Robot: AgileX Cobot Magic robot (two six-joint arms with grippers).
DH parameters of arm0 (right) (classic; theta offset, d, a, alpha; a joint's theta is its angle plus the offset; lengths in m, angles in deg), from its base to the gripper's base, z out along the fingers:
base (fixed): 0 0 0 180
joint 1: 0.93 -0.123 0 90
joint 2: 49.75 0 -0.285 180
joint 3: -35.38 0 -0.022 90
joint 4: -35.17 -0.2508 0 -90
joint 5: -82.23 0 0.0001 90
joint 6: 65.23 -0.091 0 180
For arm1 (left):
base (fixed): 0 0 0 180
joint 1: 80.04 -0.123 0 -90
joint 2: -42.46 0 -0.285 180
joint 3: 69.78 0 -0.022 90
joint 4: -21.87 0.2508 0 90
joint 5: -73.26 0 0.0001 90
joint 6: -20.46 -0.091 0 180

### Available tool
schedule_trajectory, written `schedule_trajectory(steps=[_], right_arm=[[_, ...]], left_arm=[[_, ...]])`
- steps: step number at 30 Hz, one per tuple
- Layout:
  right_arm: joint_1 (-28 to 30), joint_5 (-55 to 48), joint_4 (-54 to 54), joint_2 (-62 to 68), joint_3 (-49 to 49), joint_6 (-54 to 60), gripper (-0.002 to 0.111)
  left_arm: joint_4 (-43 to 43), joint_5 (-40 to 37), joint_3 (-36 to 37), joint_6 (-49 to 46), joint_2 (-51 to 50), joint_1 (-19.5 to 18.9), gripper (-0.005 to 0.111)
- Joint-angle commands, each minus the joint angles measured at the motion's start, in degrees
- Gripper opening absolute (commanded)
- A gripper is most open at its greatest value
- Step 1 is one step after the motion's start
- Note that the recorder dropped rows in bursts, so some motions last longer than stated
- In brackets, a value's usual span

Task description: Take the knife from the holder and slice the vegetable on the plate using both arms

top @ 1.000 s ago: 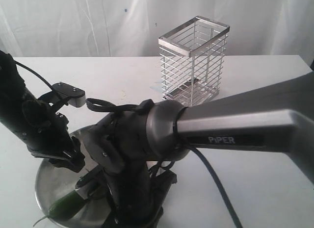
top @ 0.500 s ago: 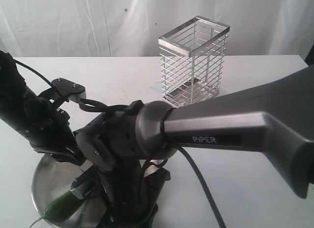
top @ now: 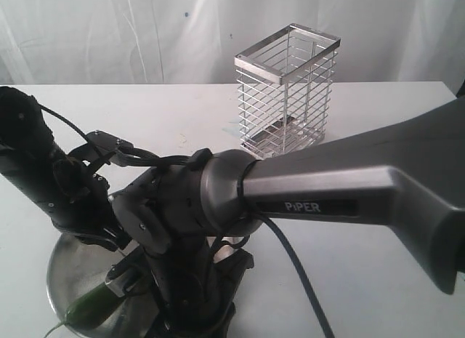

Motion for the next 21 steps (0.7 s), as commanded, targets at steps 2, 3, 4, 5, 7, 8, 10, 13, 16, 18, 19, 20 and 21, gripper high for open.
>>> schedule_trajectory(steps=[2,3,4,5,7,8,10,13,16,18,19,20,21], right_arm=[[0.02,-0.9,-0.23,-0.22,0.2,0.98,0.0],[0.02,-0.9,-0.23,-0.22,0.2,0.98,0.0],[0.02,-0.9,-0.23,-0.22,0.2,0.98,0.0],[0.02,-0.9,-0.23,-0.22,0.2,0.98,0.0],[0.02,-0.9,-0.23,-0.22,0.2,0.98,0.0],[0.02,-0.9,-0.23,-0.22,0.2,0.98,0.0],[0.02,-0.9,-0.23,-0.22,0.2,0.98,0.0],[0.02,-0.9,-0.23,-0.22,0.2,0.98,0.0],[0.02,-0.9,-0.23,-0.22,0.2,0.98,0.0],[0.02,-0.9,-0.23,-0.22,0.2,0.98,0.0],[0.02,-0.9,-0.23,-0.22,0.2,0.98,0.0],[0.02,-0.9,-0.23,-0.22,0.2,0.98,0.0],[0.02,-0.9,-0.23,-0.22,0.2,0.98,0.0]], left_arm=[[-0.03,0.37,0.28,-0.04,-0.01,0.14,0.0],[-0.03,0.38,0.28,-0.04,-0.01,0.14,0.0],[-0.03,0.48,0.28,-0.04,-0.01,0.14,0.0],[-0.03,0.48,0.28,-0.04,-0.01,0.14,0.0],[-0.73,0.52,0.28,-0.04,-0.01,0.14,0.0],[-1.35,0.52,0.28,-0.44,-0.01,0.14,0.0],[-3.01,0.52,0.28,-2.31,-0.12,0.14,0.0],[-4.58,0.52,0.28,-4.29,-0.79,0.14,0.0],[-4.62,0.52,0.28,-4.29,-2.53,0.14,0.0],[-4.62,0.82,0.28,-4.29,-3.56,0.14,0.0],[-4.62,1.11,0.28,-4.29,-4.11,0.14,0.0],[-4.72,1.37,0.28,-4.29,-4.61,0.14,0.0],[-5.21,1.59,0.28,-4.43,-5.22,0.14,0.0]])
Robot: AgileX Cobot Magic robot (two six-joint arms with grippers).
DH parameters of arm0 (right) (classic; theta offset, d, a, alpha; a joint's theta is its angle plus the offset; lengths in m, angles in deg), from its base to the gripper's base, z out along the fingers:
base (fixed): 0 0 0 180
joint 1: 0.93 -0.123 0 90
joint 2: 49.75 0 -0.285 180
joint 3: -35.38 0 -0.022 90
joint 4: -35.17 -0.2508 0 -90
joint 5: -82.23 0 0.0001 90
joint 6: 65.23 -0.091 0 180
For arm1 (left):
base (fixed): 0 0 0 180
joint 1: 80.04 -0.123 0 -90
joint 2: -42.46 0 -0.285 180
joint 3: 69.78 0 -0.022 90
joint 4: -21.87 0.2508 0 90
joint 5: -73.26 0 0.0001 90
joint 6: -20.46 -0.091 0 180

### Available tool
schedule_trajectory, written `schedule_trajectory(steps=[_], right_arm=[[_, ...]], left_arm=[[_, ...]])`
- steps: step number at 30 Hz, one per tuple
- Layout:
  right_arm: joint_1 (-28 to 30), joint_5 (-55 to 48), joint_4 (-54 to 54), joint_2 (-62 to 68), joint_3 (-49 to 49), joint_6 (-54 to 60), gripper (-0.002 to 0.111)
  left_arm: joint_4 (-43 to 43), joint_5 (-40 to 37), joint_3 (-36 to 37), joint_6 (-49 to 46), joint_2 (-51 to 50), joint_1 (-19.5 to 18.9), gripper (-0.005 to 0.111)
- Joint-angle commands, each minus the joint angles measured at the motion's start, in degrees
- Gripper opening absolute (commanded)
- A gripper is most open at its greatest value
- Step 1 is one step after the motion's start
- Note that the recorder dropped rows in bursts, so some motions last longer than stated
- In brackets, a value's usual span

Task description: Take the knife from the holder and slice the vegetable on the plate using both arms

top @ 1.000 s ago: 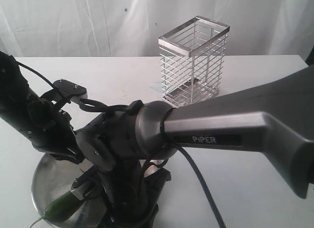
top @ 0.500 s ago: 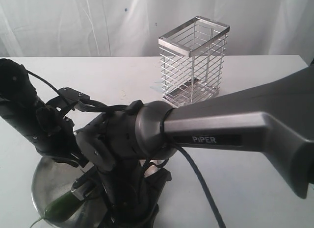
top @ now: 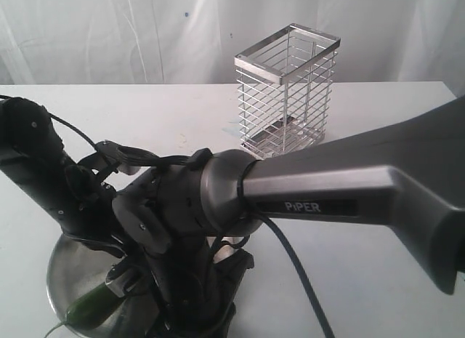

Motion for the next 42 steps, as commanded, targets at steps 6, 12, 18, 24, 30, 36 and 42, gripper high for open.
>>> schedule_trajectory(steps=[6,12,18,24,30,36,42], right_arm=[[0.02,-1.74,-0.23,-0.22,0.2,1.12,0.0],[0.02,-3.89,-0.12,-0.22,0.2,1.12,0.0],[0.02,-4.69,5.93,-0.33,0.2,-1.76,0.0],[0.12,-4.69,12.23,-0.33,0.2,-3.98,0.0],[0.49,-4.69,14.14,-0.33,0.2,-4.85,0.0],[1.15,-4.69,14.6,-1.41,0.2,-5.3,0.0],[1.15,-2.36,12.85,-4.2,0.2,-6.69,0.0]], left_arm=[[-1.94,1.56,0.28,-0.93,-6.93,0.14,0.0],[-1.57,-0.4,-1.03,-0.93,-2.2,0.14,0.0],[-0.47,-1.76,-1.03,-0.43,0.95,0.14,0.0],[-0.47,-2.32,-1.03,-0.43,1.01,0.14,0.0],[-0.47,-2.44,-1.03,-0.32,1.01,0.14,0.0],[-0.47,-2.78,-1.03,-0.32,1.01,0.14,0.0],[-0.47,-2.99,-1.03,-0.32,1.66,0.14,0.0]])
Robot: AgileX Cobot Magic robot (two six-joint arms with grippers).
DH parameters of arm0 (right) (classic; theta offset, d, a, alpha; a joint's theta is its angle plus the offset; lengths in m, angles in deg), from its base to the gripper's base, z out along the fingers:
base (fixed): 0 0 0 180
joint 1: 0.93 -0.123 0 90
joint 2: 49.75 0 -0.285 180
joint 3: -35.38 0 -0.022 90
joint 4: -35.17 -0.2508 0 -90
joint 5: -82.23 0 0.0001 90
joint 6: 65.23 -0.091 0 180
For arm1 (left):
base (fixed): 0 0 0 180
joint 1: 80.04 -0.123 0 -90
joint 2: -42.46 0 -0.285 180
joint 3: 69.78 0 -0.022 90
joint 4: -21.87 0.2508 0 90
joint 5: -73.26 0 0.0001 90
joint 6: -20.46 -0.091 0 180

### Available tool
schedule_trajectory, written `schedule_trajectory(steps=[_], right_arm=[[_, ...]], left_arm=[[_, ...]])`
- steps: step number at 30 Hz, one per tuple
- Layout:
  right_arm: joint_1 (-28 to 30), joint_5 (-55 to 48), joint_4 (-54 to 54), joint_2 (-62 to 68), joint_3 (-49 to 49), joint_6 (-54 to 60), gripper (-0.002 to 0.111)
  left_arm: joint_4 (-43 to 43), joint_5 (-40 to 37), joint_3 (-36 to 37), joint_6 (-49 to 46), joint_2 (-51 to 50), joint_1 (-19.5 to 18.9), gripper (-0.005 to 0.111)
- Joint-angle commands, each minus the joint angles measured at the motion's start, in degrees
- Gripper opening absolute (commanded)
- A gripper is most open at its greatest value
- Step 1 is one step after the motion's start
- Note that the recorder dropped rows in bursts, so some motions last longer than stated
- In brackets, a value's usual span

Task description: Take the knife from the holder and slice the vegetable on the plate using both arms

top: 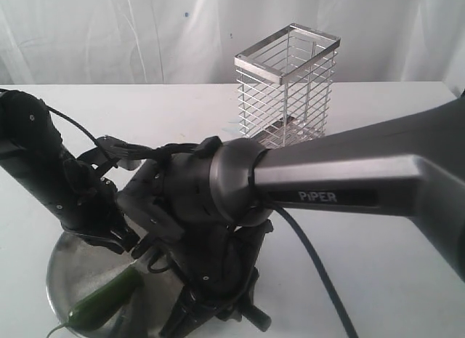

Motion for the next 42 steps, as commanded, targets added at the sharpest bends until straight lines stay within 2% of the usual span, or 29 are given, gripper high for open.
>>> schedule_trajectory(steps=[1,9,16,23,29,35,42], right_arm=[[0.32,1.25,-0.57,-2.41,0.2,-0.74,0.0],[2.34,1.72,-0.33,-2.78,0.09,-0.95,0.0],[5.69,7.49,-2.65,-3.24,0.09,-1.89,0.0],[10.81,15.5,-20.86,-2.88,0.09,8.41,0.0],[14.15,18.71,-23.65,-1.68,0.09,9.1,0.0],[15.82,22.55,-34.37,-0.07,0.09,17.13,0.0],[15.82,24.09,-35.44,1.78,0.09,17.27,0.002]], left_arm=[[-0.33,-1.44,-0.07,0.47,1.6,0.25,0.0],[-0.24,-2.52,-0.07,0.47,6.39,0.25,0.0],[-0.2,-3.53,-0.07,0.88,8.18,0.25,0.0],[-0.2,-3.53,-0.07,1.83,8.54,0.25,0.0],[-1.45,-4.44,-0.07,1.83,8.54,0.25,0.0],[-1.59,-4.44,-0.07,1.83,8.54,0.25,0.0],[-1.73,-4.31,-0.07,1.83,8.54,0.25,0.0]])
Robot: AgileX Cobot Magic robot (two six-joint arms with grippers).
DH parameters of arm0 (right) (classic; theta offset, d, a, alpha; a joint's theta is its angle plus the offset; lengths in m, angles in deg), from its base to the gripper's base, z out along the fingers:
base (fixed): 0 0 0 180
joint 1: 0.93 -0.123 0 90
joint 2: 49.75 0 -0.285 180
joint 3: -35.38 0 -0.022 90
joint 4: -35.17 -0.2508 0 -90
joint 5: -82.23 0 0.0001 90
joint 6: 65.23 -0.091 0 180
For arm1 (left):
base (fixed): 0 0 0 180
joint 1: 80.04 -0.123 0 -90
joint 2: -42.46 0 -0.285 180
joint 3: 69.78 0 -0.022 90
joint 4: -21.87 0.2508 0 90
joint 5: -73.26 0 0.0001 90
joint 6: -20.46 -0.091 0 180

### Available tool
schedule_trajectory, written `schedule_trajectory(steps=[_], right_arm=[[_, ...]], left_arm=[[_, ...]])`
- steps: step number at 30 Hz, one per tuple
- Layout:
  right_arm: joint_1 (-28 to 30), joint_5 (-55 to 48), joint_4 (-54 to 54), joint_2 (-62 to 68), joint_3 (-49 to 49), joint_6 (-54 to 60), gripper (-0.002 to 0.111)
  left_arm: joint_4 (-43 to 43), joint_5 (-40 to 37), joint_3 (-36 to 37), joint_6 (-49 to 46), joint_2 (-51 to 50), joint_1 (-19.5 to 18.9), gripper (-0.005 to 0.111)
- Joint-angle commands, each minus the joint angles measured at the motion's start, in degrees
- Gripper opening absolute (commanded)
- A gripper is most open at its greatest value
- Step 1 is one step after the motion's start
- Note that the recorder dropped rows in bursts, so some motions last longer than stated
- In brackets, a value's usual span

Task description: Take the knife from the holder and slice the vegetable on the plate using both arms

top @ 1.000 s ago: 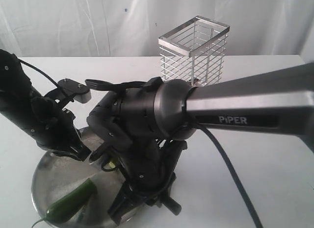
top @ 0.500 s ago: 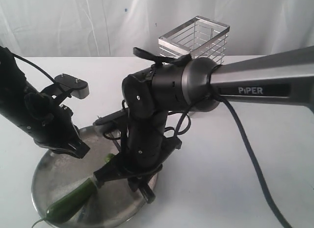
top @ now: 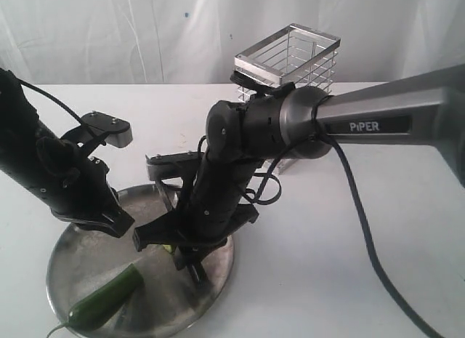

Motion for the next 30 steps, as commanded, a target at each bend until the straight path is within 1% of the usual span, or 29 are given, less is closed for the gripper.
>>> schedule_trajectory(steps=[1,3,7,10,14,18,20,21,23,26,28,30], right_arm=[[0.33,0.72,-1.17,1.22,0.09,0.91,0.006],[0.33,0.72,-1.46,1.73,0.09,0.91,0.014],[0.33,2.49,-1.46,1.88,0.09,0.91,0.038],[0.33,4.37,-1.36,0.42,0.09,0.91,0.048],[0.33,3.99,-0.18,-2.76,-0.29,1.93,0.05],[0.23,7.2,0.52,-8.79,-5.11,1.93,0.05],[-0.2,10.21,0.52,-13.25,-9.19,1.93,0.047],[-0.62,12.51,0.65,-15.71,-11.87,1.93,0.044],[-1.82,17.05,0.65,-20.77,-17.67,1.83,0.033],[-4.74,25.54,0.65,-30.2,-26.54,1.21,0.012],[-6.99,30.78,0.65,-36.12,-31.26,1.21,0.0],[-9.01,34.89,0.54,-42.68,-35.36,1.21,0.0]], left_arm=[[-0.83,-0.88,-0.07,0.46,0.77,0.15,0.0],[-0.83,-0.88,-0.07,0.46,0.77,0.15,0.0],[-0.84,-0.98,-0.07,0.46,0.77,0.15,0.0],[-1.04,-0.98,-0.07,0.46,0.77,0.15,0.0],[-1.08,-0.98,-0.07,0.46,1.01,0.15,0.0],[-1.08,-1.2,-0.07,0.46,3.79,0.15,0.0],[-0.97,-1.98,-0.07,0.46,6.06,0.15,0.0],[-0.97,-2.33,-0.07,0.46,7.39,0.15,0.0],[-0.88,-2.49,0.9,1.23,10.34,0.15,0.0],[-0.88,-1.71,3.31,3.37,15.14,0.15,0.0],[-0.88,-1.13,5.18,4.65,18.62,0.15,0.0],[-0.88,-0.84,6.48,6.23,22.73,0.15,0.0]])
